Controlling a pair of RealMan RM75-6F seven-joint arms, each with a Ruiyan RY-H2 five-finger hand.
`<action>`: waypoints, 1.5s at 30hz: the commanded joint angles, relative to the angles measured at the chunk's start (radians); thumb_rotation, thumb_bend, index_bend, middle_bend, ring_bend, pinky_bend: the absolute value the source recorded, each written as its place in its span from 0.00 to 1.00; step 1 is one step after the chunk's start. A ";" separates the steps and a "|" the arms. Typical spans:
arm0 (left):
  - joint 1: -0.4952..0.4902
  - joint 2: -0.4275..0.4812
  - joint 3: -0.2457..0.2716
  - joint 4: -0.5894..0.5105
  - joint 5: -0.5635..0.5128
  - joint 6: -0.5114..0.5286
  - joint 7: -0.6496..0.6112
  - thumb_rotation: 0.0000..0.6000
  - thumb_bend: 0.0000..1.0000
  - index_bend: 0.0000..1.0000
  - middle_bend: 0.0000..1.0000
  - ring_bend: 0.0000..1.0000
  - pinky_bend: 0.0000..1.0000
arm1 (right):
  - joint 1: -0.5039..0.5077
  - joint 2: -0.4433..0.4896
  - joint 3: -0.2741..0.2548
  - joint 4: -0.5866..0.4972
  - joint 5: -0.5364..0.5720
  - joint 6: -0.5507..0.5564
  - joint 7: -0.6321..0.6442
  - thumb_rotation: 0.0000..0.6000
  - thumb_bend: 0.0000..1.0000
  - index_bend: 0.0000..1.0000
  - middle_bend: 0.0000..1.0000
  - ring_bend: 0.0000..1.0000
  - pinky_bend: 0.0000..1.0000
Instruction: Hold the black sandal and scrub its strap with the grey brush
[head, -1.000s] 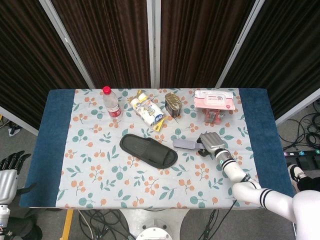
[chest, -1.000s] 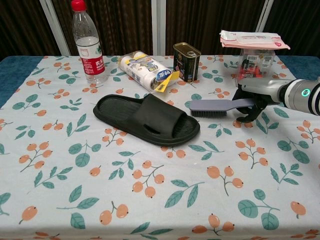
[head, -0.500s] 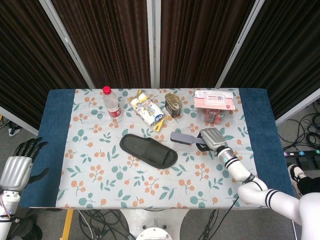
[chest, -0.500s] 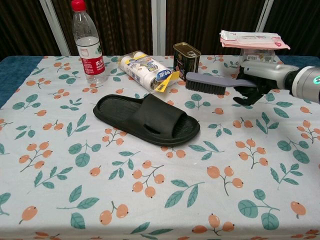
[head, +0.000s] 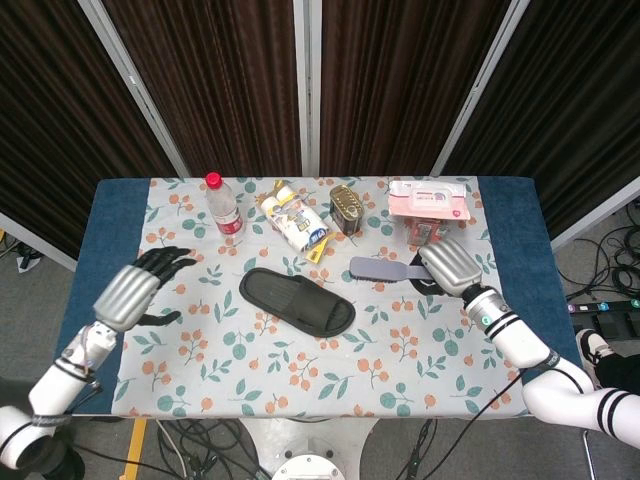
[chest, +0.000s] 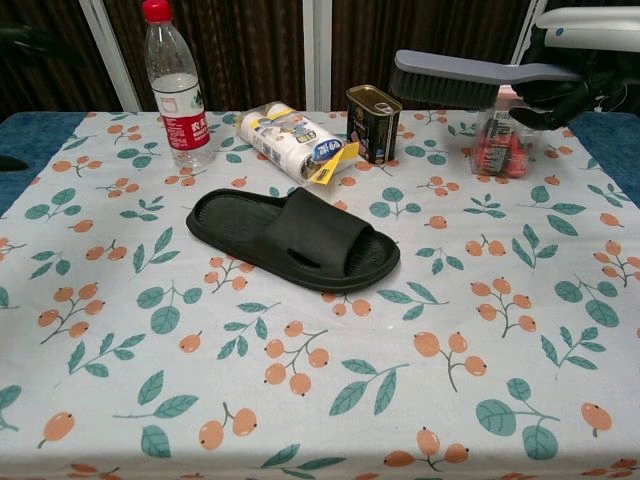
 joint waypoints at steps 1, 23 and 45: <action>-0.167 -0.108 -0.019 0.109 -0.013 -0.203 -0.047 1.00 0.22 0.20 0.21 0.13 0.17 | 0.013 0.015 0.010 -0.034 0.036 -0.011 -0.050 1.00 0.42 0.97 0.95 1.00 1.00; -0.445 -0.415 0.020 0.484 -0.156 -0.571 -0.061 1.00 0.22 0.15 0.14 0.10 0.17 | 0.069 -0.075 0.002 0.019 0.140 -0.052 -0.149 1.00 0.43 0.98 0.95 1.00 1.00; -0.441 -0.479 0.042 0.529 -0.198 -0.494 -0.060 1.00 0.22 0.45 0.52 0.35 0.28 | 0.164 -0.384 -0.038 0.273 0.081 -0.083 -0.238 1.00 0.43 0.98 0.95 1.00 1.00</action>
